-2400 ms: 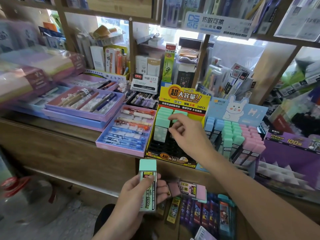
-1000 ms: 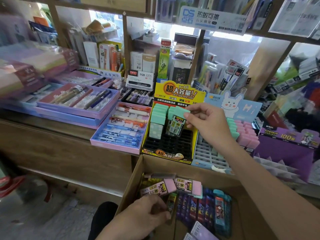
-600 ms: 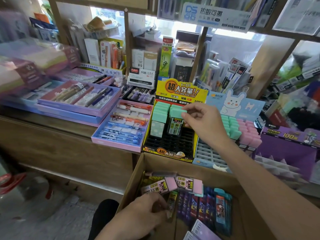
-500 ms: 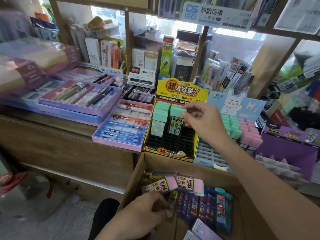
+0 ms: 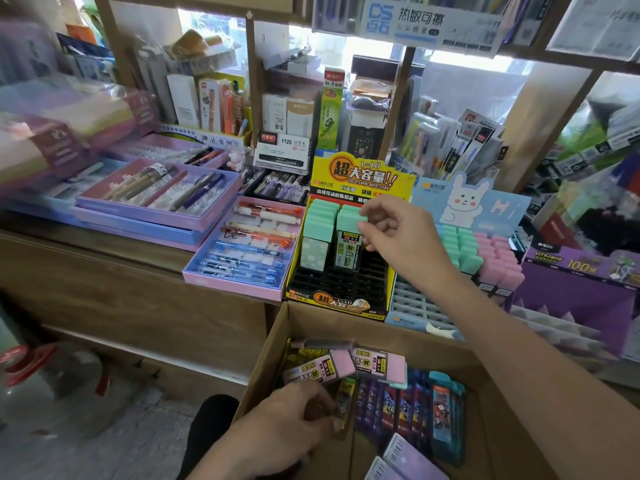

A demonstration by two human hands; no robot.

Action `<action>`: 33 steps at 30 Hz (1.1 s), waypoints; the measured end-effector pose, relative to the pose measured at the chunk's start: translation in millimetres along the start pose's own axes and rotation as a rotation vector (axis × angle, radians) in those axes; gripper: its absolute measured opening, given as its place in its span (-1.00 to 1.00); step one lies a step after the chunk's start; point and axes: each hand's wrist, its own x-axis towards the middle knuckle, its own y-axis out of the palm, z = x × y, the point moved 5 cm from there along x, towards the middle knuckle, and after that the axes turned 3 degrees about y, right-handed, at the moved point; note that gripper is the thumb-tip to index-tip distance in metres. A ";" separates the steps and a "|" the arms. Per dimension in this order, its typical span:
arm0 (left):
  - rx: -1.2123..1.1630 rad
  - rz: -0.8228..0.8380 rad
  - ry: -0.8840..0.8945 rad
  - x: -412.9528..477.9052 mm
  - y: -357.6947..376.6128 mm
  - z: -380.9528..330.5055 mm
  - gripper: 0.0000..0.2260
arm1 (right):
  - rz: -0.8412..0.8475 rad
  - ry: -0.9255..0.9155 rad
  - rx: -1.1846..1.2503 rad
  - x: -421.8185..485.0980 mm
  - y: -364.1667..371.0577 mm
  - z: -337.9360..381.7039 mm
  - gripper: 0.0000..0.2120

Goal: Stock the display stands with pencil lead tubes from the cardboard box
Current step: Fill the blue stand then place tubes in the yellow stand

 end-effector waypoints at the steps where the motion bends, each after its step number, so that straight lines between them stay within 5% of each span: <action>1: -0.010 0.001 -0.003 0.1 0.2 0.3 -0.87 | -0.001 -0.018 -0.022 1.2 0.7 0.4 -0.87; 22: 0.015 -0.019 -0.006 1.4 -0.1 1.3 -0.86 | -0.033 -0.044 -0.021 -1.7 7.3 0.0 -0.86; 33: 0.051 0.015 0.006 0.9 -0.6 0.1 -0.83 | 0.050 -0.094 -0.402 -4.1 4.7 6.6 -0.80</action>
